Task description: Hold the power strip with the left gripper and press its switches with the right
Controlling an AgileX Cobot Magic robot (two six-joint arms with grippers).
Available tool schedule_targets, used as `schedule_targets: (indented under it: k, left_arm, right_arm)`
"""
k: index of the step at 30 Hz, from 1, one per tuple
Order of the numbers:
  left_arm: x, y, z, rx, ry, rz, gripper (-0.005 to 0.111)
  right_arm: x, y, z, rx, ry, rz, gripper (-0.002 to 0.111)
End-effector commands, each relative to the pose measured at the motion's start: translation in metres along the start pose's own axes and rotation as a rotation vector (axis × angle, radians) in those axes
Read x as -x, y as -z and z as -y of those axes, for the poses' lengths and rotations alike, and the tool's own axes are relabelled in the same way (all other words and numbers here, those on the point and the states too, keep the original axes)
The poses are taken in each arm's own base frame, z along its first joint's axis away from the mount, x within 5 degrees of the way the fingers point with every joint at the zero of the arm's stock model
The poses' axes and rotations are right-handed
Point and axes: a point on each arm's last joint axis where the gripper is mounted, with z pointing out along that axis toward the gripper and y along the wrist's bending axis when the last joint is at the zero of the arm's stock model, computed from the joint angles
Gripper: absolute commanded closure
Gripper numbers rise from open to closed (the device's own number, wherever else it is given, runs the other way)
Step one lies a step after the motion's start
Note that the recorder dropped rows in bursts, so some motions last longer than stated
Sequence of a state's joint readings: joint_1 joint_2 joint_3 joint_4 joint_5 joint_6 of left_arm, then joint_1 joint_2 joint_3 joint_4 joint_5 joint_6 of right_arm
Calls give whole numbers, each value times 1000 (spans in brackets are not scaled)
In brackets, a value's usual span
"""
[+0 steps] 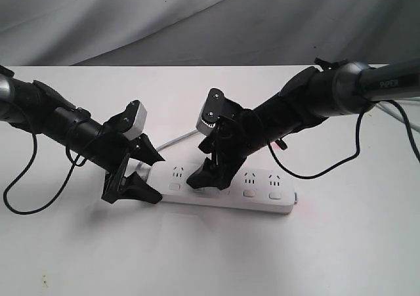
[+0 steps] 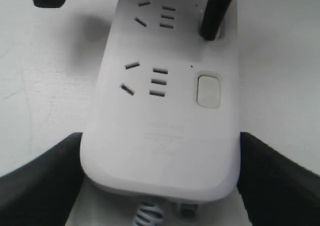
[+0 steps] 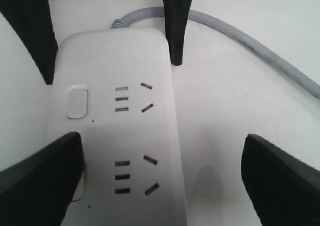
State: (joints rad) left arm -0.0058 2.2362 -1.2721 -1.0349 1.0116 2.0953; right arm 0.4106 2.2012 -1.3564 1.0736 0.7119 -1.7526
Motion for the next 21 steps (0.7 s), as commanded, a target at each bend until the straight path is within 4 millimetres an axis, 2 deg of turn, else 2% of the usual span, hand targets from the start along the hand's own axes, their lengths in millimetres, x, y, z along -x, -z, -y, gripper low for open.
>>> schedule_targets:
  k: [1, 7, 12, 17, 21]
  left_arm:
    - [1, -2, 1, -9, 0, 3, 66]
    - [1, -2, 1, -9, 0, 3, 66]
    - [1, -2, 1, -9, 0, 3, 66]
    - [1, -2, 1, -9, 0, 3, 66]
    - [1, -2, 1, -9, 0, 3, 66]
  right_arm:
    - [-22, -9, -1, 16, 78, -124, 30]
    - [-39, -12, -5, -2, 67, -203, 30]
    - [-41, -9, 0, -22, 36, -187, 30]
    - [-33, 0, 0, 21, -1, -80, 30]
    - [-37, 3, 2, 18, 17, -108, 30]
